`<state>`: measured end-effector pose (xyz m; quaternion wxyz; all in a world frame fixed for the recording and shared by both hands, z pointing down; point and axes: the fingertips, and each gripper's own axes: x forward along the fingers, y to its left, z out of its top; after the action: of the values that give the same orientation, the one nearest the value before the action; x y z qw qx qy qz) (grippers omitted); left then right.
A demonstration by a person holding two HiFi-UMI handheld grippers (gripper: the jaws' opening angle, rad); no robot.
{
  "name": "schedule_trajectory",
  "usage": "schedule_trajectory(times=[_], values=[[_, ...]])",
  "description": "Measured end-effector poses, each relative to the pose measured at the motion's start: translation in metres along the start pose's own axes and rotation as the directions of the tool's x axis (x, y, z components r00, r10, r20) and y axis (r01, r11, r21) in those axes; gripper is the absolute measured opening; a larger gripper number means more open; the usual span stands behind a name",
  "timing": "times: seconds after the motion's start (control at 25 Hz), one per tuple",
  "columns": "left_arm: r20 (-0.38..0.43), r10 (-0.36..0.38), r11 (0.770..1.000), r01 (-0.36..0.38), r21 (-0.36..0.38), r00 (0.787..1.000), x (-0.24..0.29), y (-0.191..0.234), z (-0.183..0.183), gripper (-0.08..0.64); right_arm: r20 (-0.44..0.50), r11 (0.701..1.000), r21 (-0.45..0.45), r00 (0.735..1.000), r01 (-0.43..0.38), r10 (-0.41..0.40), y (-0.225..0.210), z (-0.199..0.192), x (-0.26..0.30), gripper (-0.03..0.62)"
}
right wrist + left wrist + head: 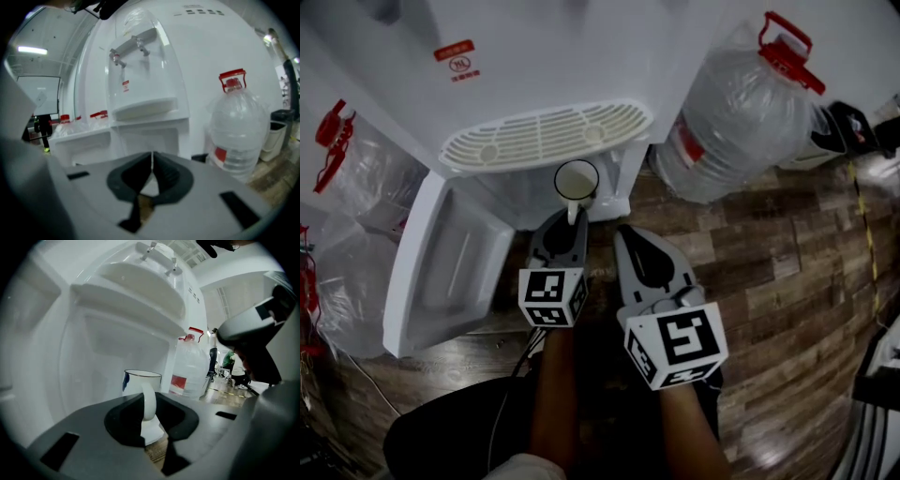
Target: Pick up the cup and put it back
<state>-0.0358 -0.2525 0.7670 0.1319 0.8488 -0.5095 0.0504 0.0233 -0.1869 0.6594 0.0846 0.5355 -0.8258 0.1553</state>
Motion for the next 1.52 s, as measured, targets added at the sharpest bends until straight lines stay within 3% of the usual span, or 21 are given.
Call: schedule_trajectory(times=[0.28,0.4,0.64,0.76,1.12,1.52], values=[[0.033,-0.023,0.999,0.021,0.042,0.999,-0.042,-0.035,0.057,0.066,0.032,0.999,0.052,0.999,0.004,-0.006,-0.007,0.005,-0.011,0.025],[0.034,-0.023,1.000,0.022,0.021,0.999,-0.058,-0.047,0.069,0.066,0.033,0.998,0.064,0.999,0.000,-0.002,-0.007,0.006,-0.019,0.025],[0.060,-0.024,1.000,0.023,0.012,0.998,-0.091,-0.069,0.107,0.066,0.031,0.998,-0.059,0.999,-0.023,0.025,0.007,0.017,-0.042,0.025],[0.058,-0.032,0.999,0.032,0.007,0.998,-0.111,-0.084,0.124,0.066,0.048,0.994,-0.106,0.998,-0.022,0.027,0.009,0.036,-0.059,0.023],[0.133,-0.043,0.999,0.041,0.022,0.990,-0.169,-0.127,0.188,0.066,0.159,0.992,-0.125,0.987,0.010,0.010,0.026,0.104,-0.108,0.023],[0.171,-0.099,0.995,0.096,0.022,0.980,-0.182,-0.137,0.233,0.066,0.245,0.992,-0.117,0.969,0.051,-0.021,0.042,0.158,-0.120,0.023]])
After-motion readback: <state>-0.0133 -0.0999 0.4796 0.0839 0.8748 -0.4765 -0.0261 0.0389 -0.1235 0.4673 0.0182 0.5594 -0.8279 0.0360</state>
